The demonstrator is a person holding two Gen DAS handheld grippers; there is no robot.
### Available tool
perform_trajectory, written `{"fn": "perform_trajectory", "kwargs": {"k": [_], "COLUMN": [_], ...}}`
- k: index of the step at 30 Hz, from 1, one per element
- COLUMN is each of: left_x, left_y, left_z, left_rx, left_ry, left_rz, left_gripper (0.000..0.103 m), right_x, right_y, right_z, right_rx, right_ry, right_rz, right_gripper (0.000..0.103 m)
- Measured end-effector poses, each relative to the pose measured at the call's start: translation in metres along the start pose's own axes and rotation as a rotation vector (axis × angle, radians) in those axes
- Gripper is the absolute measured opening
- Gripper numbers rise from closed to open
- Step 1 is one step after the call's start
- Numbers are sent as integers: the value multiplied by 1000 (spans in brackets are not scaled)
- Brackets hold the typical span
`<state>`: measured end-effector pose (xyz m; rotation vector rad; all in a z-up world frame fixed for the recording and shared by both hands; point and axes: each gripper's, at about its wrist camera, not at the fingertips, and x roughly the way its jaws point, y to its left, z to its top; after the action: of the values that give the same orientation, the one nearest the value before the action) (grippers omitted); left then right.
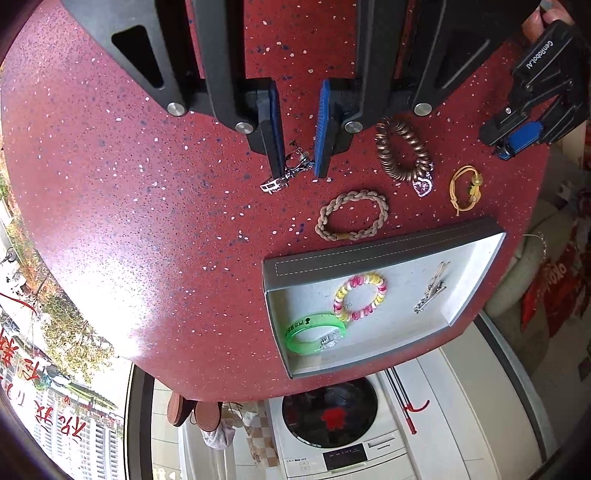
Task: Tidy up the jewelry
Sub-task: 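Carry the claw clip over the tray with the left tool while the right tool carries the charm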
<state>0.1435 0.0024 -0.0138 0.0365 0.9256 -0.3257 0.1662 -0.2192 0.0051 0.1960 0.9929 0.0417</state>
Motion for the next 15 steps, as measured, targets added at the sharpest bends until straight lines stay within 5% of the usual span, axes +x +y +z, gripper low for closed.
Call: {"fn": "perform_trajectory", "kwargs": {"k": [15], "left_x": [-22], "left_y": [26], "left_z": [37], "left_rx": [-41], "left_ry": [-77], "left_rz": [12], "left_gripper": [55], "right_x": [-22], "right_y": [20], "right_z": [26], "right_rx": [-44], "right_ry": [-51], "right_rz": [68], "right_gripper": [18]}}
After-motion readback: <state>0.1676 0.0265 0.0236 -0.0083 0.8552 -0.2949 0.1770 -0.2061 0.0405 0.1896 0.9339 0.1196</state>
